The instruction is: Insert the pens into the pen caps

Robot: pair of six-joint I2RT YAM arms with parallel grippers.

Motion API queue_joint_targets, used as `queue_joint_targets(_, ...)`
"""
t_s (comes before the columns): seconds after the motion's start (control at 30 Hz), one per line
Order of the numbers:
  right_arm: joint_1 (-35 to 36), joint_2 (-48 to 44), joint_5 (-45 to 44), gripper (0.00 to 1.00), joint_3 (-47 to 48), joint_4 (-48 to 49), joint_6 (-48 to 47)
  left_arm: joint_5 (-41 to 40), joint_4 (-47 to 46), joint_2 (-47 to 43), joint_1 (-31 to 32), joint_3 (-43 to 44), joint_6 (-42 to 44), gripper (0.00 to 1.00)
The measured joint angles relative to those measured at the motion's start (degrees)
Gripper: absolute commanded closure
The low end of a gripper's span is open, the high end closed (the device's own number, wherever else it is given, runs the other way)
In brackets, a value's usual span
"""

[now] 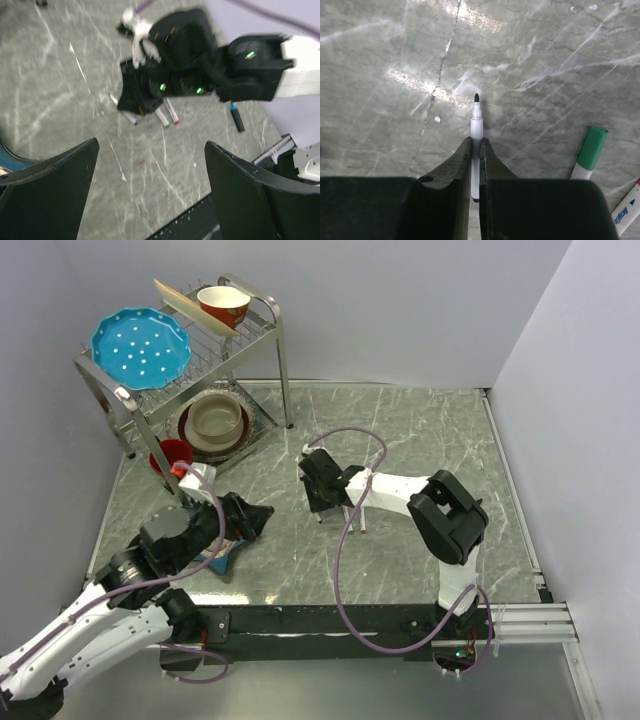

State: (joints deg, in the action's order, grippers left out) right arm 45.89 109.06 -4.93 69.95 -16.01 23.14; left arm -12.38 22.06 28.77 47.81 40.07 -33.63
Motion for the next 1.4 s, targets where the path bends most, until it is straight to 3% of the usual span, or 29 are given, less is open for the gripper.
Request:
queue_joint_targets(0.43, 0.0, -10.29, 0.46, 1.0, -5.66, 3.1, 2.8, 9.27, -7.78, 13.46, -0.7, -2.71, -6.25, 0.16)
queue_joint_targets(0.7, 0.0, -19.87, 1.7, 1.0, -12.9, 6.32, 6.08, 17.33, -15.61, 18.05, -6.73, -7.52, -9.9, 0.21)
queue_joint_targets(0.97, 0.0, -33.05, 5.42, 1.0, -21.55, 17.64, 13.9, 24.11, -24.04, 21.29, -8.81, -8.33, -12.35, 0.3)
queue_joint_targets(1.4, 1.6, -43.52, 6.97, 1.0, -29.14, 30.73, 22.64, 29.73, -28.5, 26.18, -9.62, -8.17, -13.27, 0.43)
